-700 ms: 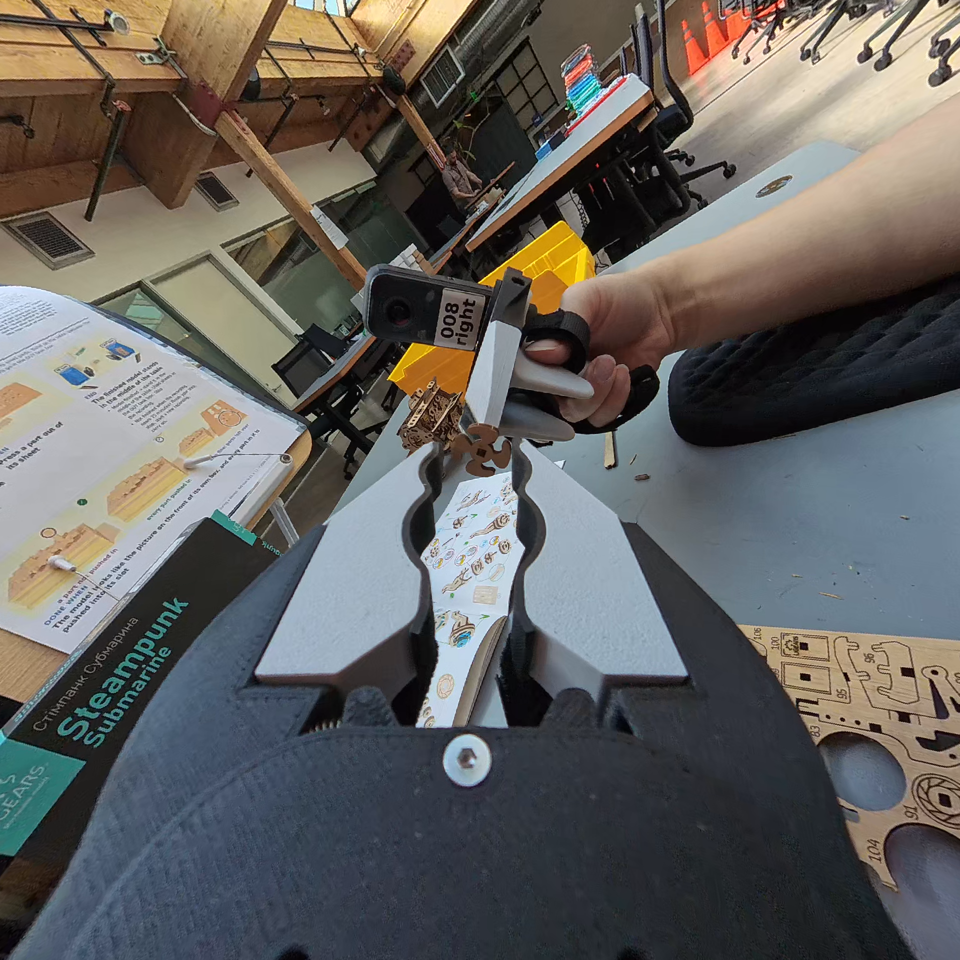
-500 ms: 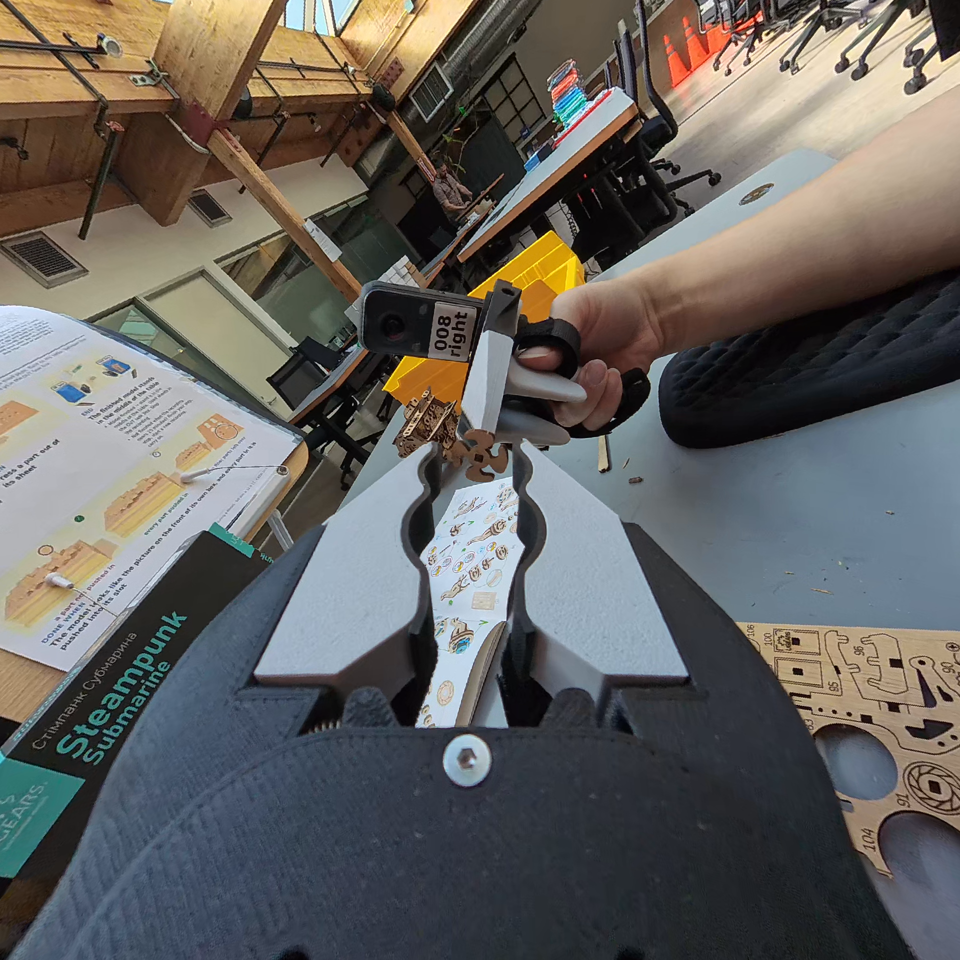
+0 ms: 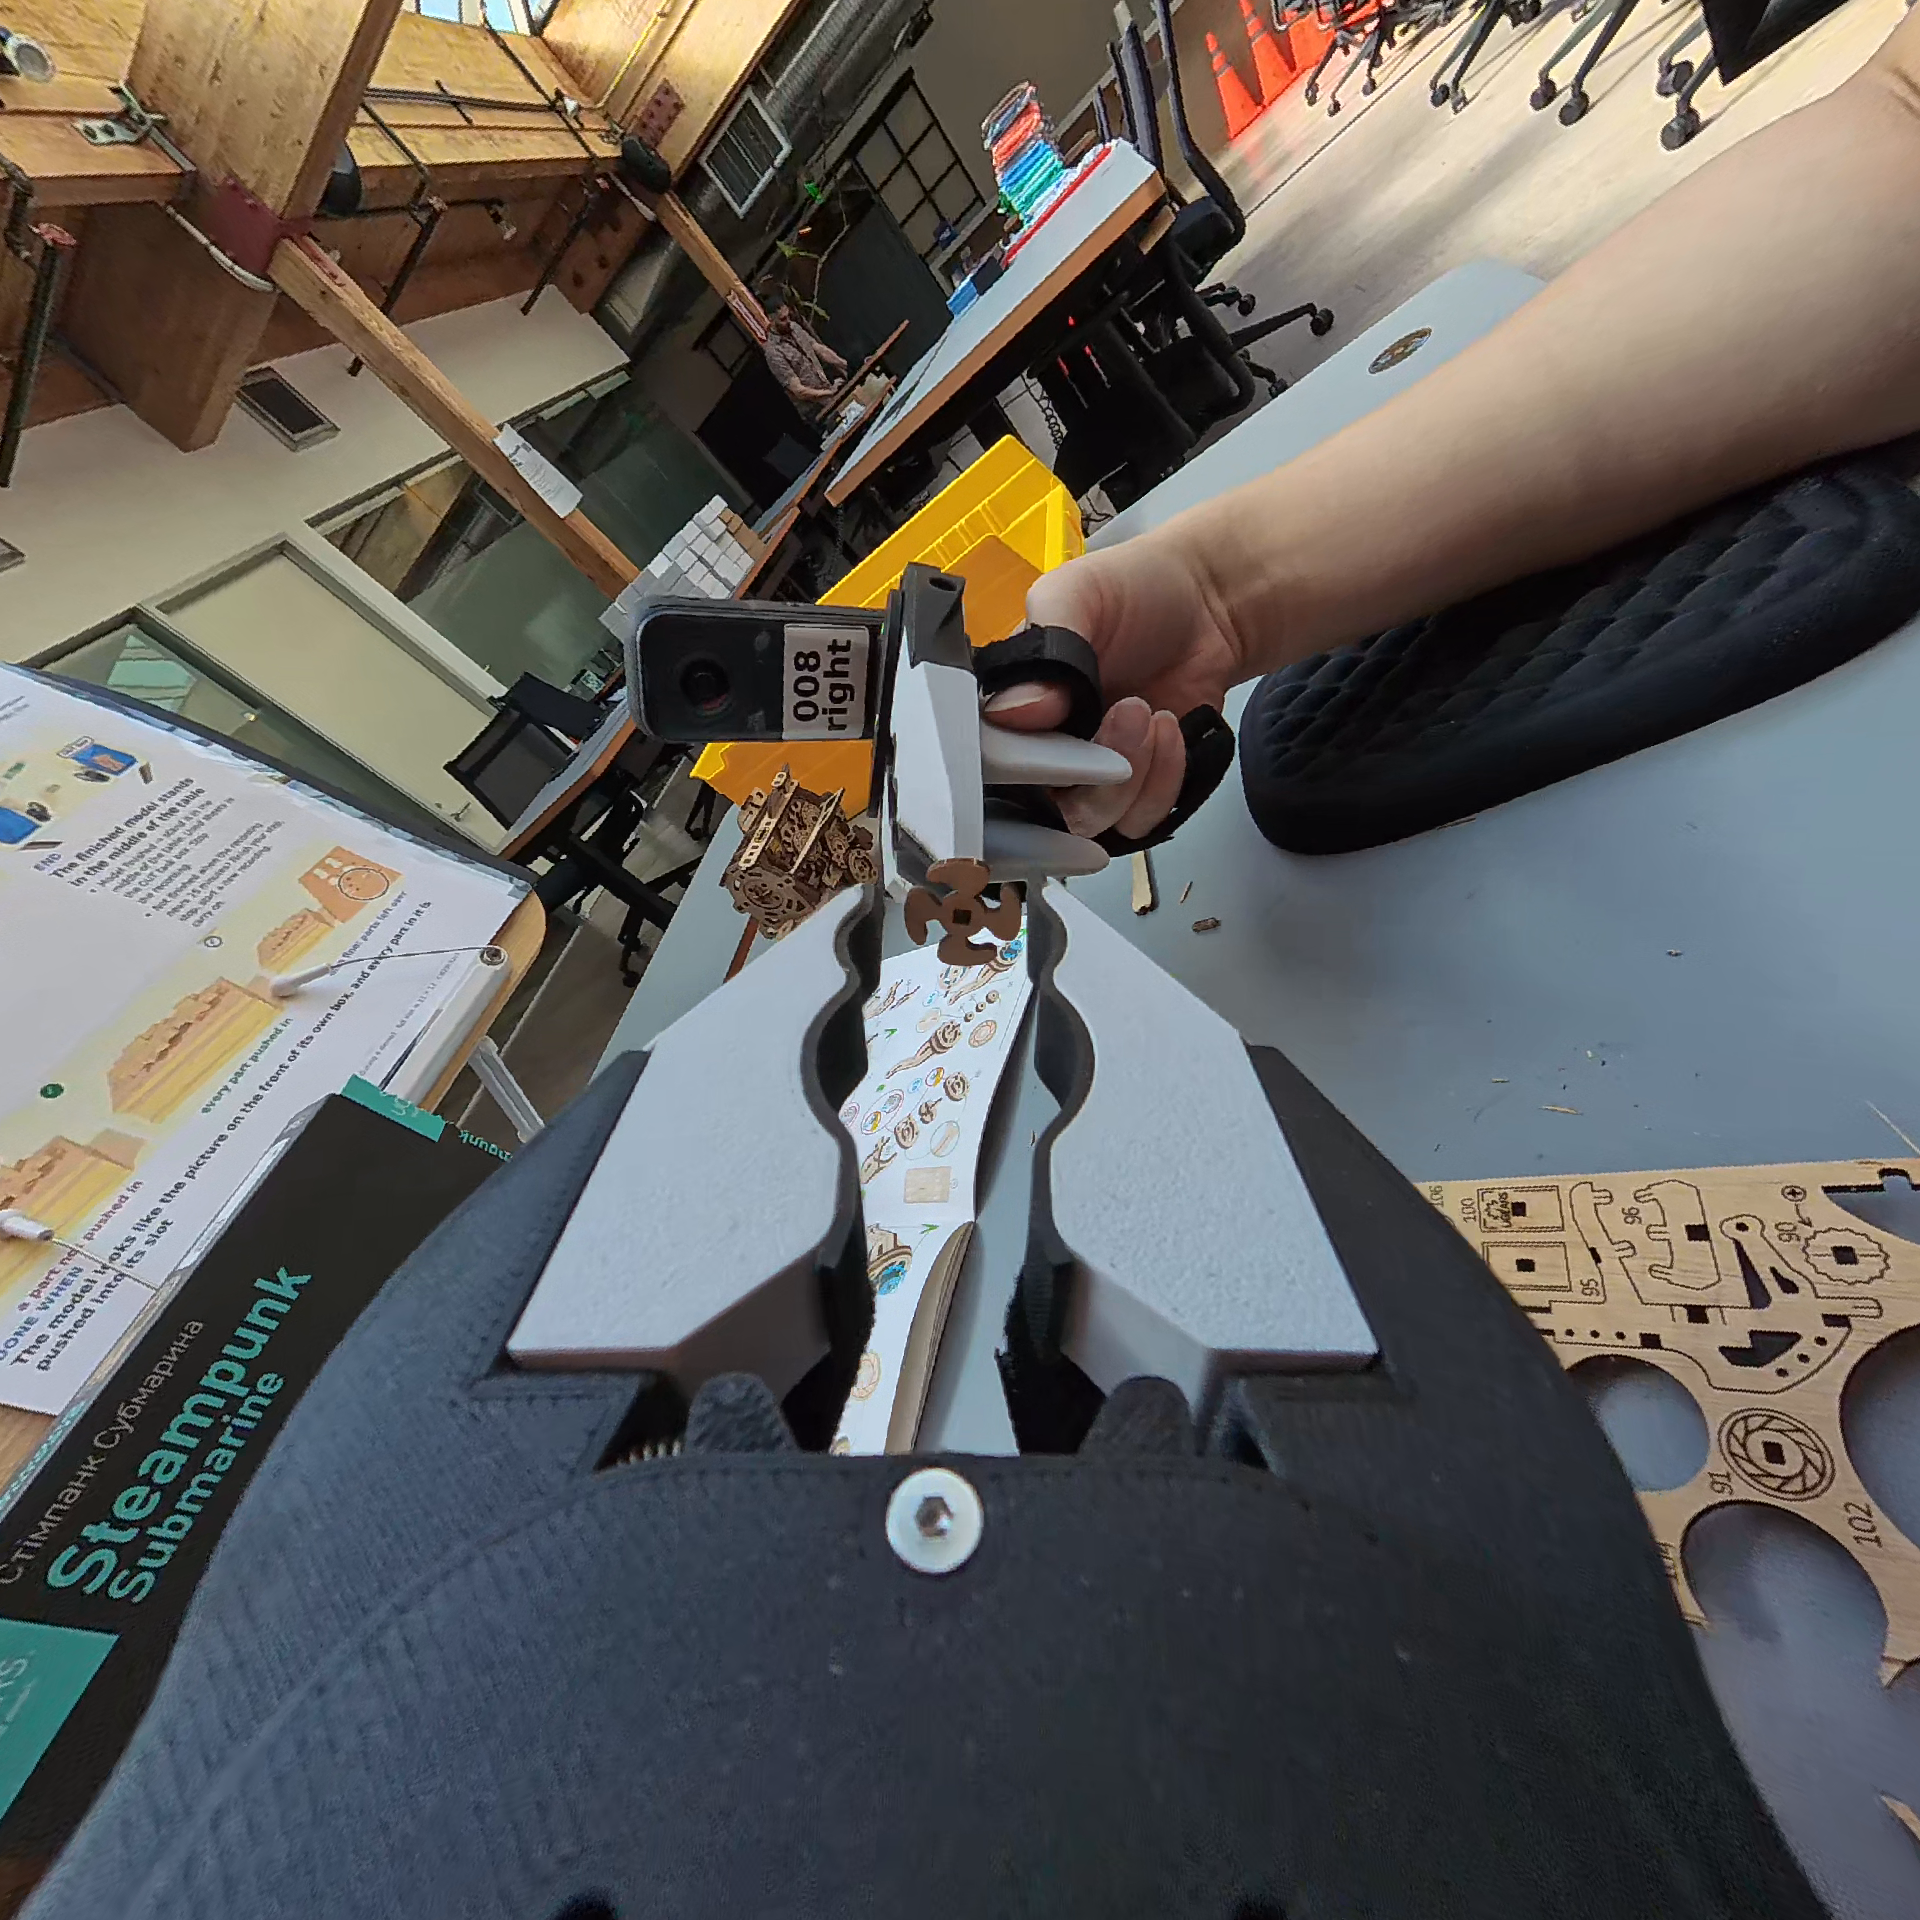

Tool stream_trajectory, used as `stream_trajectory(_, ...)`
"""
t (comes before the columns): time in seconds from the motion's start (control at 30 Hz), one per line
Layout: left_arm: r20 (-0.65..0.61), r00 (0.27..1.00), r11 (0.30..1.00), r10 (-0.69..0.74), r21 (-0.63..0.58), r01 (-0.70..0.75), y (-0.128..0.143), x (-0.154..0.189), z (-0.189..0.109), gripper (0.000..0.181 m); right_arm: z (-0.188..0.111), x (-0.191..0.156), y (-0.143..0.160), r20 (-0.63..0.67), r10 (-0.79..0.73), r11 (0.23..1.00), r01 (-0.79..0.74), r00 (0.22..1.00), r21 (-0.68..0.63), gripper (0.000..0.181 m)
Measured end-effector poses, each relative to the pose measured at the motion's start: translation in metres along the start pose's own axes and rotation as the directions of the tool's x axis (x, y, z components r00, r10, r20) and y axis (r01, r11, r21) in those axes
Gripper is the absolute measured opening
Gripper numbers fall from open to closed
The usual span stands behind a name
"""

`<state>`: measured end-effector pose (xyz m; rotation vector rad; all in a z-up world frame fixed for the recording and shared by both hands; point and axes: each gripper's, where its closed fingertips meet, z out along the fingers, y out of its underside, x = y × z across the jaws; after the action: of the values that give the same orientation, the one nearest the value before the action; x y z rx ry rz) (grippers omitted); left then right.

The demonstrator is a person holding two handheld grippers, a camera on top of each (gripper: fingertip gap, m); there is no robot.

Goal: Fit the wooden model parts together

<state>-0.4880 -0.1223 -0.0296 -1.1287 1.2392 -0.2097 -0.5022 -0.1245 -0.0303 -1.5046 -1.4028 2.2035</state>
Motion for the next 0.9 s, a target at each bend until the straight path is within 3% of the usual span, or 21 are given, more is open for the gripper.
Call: stream_trajectory(0.9, -0.007, 1.0, 0.998, 0.02, -0.052, -0.02, 0.0063, -0.0014, -0.0001, 0.02, 0.0005, 0.0057, -0.002, -0.079, -0.014, 1.0, 0.014, 0.997, 0.003, 0.001)
